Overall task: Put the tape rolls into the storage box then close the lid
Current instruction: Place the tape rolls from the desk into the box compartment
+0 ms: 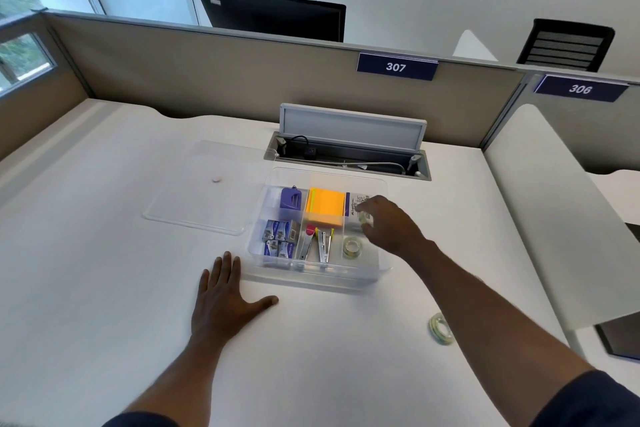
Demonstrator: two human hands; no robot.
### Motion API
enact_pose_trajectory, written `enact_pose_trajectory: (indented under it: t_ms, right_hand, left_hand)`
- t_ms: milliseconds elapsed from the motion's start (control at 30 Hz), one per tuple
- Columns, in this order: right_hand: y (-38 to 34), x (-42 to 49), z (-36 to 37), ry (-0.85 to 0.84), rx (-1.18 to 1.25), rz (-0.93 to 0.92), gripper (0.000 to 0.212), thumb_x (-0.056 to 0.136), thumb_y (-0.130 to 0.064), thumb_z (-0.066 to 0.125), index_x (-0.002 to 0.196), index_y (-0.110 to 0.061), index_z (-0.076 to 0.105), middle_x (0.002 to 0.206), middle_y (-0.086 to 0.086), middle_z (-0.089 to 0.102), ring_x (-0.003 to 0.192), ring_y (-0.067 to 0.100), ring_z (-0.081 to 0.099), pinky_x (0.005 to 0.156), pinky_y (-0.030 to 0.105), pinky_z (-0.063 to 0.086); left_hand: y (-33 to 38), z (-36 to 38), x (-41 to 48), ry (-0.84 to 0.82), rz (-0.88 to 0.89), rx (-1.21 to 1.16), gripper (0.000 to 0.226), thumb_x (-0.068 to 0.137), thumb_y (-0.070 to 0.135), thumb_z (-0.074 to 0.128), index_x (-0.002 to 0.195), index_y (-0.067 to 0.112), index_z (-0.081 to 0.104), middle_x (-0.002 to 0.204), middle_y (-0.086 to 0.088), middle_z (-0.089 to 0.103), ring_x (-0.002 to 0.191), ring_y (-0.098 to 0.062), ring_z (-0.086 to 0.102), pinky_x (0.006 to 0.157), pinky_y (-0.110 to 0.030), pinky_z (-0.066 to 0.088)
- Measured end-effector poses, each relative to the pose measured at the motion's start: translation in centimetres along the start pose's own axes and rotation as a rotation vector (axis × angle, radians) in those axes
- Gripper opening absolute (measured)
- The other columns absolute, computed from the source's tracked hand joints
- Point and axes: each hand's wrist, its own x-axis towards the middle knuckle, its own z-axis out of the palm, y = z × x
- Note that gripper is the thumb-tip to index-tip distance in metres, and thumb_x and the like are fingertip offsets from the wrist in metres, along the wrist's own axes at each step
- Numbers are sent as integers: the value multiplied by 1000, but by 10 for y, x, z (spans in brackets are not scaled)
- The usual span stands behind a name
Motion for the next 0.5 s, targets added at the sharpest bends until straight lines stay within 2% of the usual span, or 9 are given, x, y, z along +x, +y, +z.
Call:
enact_pose_trajectory:
  t_ms: [200, 333, 433, 500]
  right_hand:
    - [-9, -11, 13, -217, -6, 31, 40, 79, -13, 60, 119, -19, 62, 124, 12, 58, 115, 31, 56, 100, 40, 47]
    - [-10, -18, 20, -262, 8, 49, 36, 80, -14, 62, 116, -16, 64, 125, 12, 60, 118, 30, 54, 103, 39, 45]
    - [-11, -21, 21, -276, 42, 35, 31, 82, -16, 62, 113, -13, 66, 123, 9, 64, 115, 26, 57, 98, 28, 41]
    - [-10, -21, 23, -305, 64, 40, 33, 82, -15, 62, 115, -12, 66, 126, 7, 63, 117, 24, 56, 101, 29, 40]
  left_hand:
    - [-1, 1, -1, -3, -6, 2, 129, 58, 101, 23, 153, 15, 11, 163, -5, 3, 150, -19, -1, 123, -42, 4]
    - [0, 0, -1, -4, -9, -3, 129, 57, 101, 23, 153, 15, 10, 163, -5, 2, 150, -18, -1, 123, -41, 4]
    - [0, -1, -1, -5, -5, -4, 129, 58, 101, 22, 153, 15, 10, 163, -5, 2, 150, -19, -2, 123, -42, 4]
    - [0, -2, -1, -2, -2, -9, 129, 58, 100, 23, 153, 15, 11, 163, -6, 2, 150, -19, -1, 123, -42, 4]
